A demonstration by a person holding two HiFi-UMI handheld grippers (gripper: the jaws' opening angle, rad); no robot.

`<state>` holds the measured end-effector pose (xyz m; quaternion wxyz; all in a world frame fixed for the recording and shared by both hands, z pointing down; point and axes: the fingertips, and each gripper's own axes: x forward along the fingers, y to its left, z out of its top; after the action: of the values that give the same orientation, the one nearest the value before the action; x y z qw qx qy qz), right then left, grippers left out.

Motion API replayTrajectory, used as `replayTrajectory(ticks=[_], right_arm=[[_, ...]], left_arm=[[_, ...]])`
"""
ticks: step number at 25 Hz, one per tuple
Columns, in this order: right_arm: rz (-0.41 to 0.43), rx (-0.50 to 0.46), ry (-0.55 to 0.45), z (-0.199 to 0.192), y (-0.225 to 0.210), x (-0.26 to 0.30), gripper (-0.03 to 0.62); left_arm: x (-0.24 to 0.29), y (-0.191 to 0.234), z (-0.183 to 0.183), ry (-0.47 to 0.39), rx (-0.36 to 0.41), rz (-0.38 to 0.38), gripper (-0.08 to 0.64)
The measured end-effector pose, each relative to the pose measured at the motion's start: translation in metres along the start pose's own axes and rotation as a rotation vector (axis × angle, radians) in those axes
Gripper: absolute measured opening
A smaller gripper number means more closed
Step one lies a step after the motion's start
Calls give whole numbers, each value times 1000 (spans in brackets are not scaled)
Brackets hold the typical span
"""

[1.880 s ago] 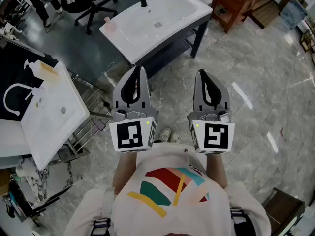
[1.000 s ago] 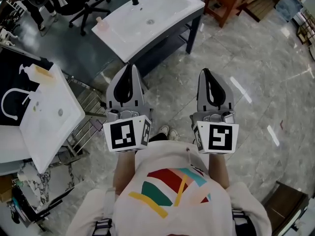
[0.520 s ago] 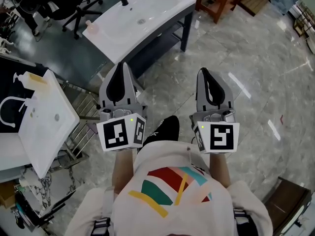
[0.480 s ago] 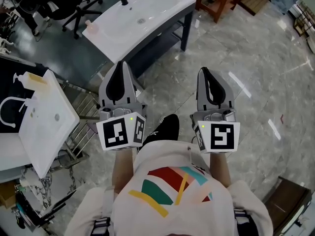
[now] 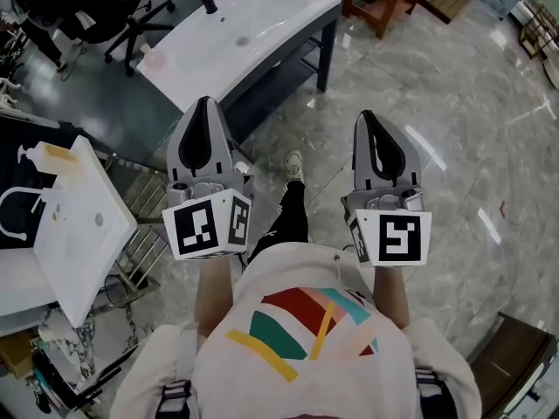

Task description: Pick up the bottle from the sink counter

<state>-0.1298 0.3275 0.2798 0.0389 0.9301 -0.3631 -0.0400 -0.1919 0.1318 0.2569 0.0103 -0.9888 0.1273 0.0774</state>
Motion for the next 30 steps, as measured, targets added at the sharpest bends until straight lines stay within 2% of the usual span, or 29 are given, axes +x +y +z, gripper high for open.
replayTrajectory(ticks=[7, 16, 22, 30], right_arm=[[-15, 4, -5, -1, -15, 31, 14], [9, 9, 23, -13, -24, 89, 14], [10, 19, 8, -4, -43, 159, 14], [36, -8, 24, 2, -58, 270, 14]], left_arm=[[38, 5, 2, -20, 4, -8, 18], [94, 11, -18, -1, -8, -25, 18], [163, 29, -13, -23, -5, -33, 18], [261, 67, -24, -19, -51, -23, 18]])
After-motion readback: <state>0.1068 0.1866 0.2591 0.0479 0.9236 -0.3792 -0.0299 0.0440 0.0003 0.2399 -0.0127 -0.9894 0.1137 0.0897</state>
